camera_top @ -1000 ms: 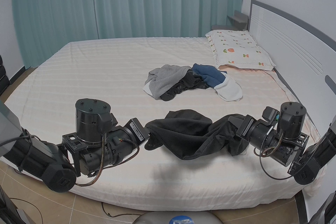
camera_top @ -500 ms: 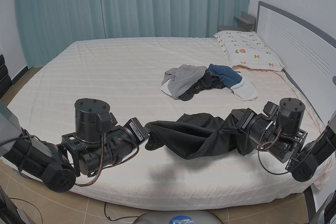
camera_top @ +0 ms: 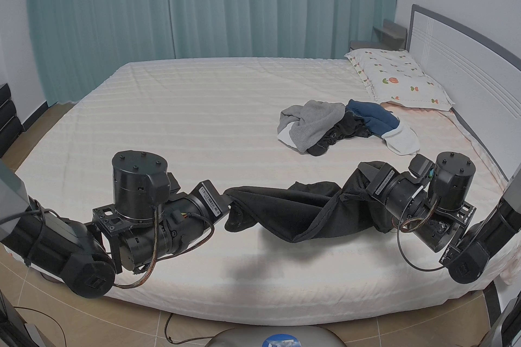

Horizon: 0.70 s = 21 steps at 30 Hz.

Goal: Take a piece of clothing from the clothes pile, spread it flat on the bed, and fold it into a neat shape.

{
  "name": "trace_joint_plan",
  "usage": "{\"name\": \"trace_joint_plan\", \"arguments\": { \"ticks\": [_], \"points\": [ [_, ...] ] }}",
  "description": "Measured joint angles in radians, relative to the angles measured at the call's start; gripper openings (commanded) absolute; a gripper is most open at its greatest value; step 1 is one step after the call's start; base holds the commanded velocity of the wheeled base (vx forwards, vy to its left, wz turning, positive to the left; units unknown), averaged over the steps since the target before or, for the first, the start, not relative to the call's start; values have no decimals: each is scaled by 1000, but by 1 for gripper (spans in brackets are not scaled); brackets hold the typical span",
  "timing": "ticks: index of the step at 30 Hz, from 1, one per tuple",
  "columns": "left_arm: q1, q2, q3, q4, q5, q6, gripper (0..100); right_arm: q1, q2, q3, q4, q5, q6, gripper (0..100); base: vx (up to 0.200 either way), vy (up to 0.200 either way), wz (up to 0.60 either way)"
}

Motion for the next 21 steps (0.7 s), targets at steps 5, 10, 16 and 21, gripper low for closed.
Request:
{"name": "trace_joint_plan", "arguments": {
  "ticks": [5,10,16,21],
  "points": [
    [0,-6,1,0,0,0,0,1,-1,0,-3,1,1,0,0,200,0],
    [0,-9,2,0,1,0,0,3,-3,0,-18,0,2,0,0,200,0],
    [0,-14,2,4,0,1,0,3,-3,9,-46,3,0,0,0,200,0],
    [0,-16,2,6,0,1,0,4,-3,12,-47,4,0,0,0,200,0]
  ]
}}
